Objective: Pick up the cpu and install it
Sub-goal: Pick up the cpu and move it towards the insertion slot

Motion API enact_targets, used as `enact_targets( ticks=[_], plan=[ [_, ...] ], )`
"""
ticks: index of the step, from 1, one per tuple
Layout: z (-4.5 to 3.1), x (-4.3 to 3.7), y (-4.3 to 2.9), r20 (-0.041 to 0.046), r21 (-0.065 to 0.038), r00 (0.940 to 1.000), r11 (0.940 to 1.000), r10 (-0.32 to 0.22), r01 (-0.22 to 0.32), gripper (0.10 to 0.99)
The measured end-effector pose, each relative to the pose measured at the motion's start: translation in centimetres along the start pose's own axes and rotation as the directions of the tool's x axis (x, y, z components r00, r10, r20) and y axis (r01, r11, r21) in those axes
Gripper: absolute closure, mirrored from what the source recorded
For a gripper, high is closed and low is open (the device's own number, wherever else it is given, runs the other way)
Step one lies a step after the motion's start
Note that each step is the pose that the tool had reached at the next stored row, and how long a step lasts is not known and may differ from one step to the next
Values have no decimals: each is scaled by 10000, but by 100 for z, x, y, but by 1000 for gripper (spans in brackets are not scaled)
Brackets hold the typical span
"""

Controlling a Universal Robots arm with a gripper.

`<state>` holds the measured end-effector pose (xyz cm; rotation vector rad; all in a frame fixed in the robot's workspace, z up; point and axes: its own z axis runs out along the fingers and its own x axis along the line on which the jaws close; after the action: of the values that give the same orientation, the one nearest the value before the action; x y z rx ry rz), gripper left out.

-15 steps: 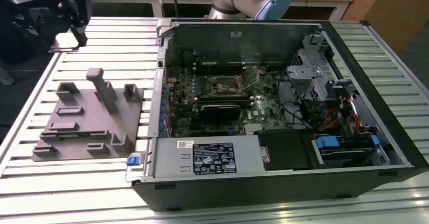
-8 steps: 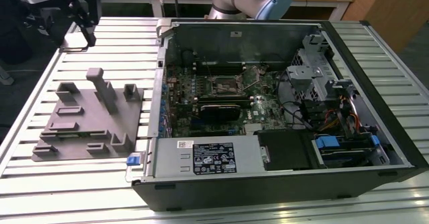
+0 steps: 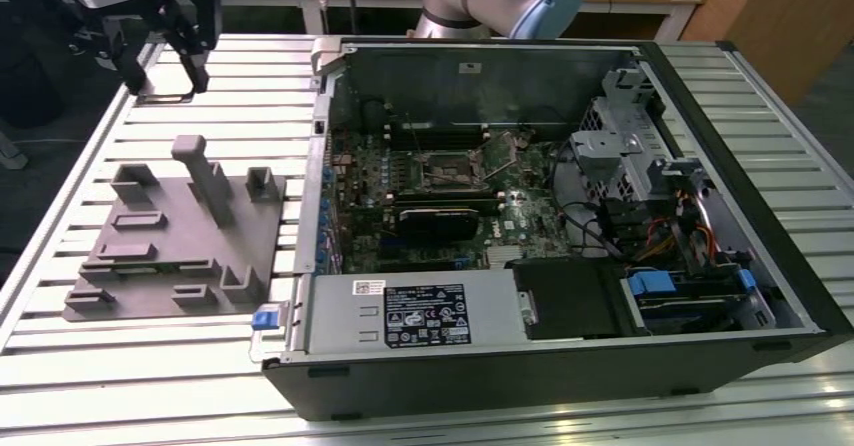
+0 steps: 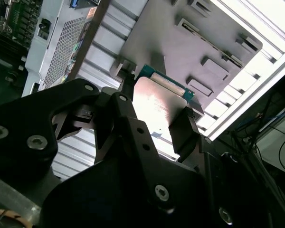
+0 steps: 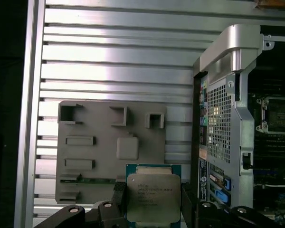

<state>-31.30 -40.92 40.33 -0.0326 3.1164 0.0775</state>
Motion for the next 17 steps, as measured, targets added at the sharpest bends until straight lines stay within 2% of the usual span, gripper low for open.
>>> enact_targets(
  ticks=[17],
  plan=[
    [8,-334,-7,0,0,10000,10000,0,0,541]
  ],
)
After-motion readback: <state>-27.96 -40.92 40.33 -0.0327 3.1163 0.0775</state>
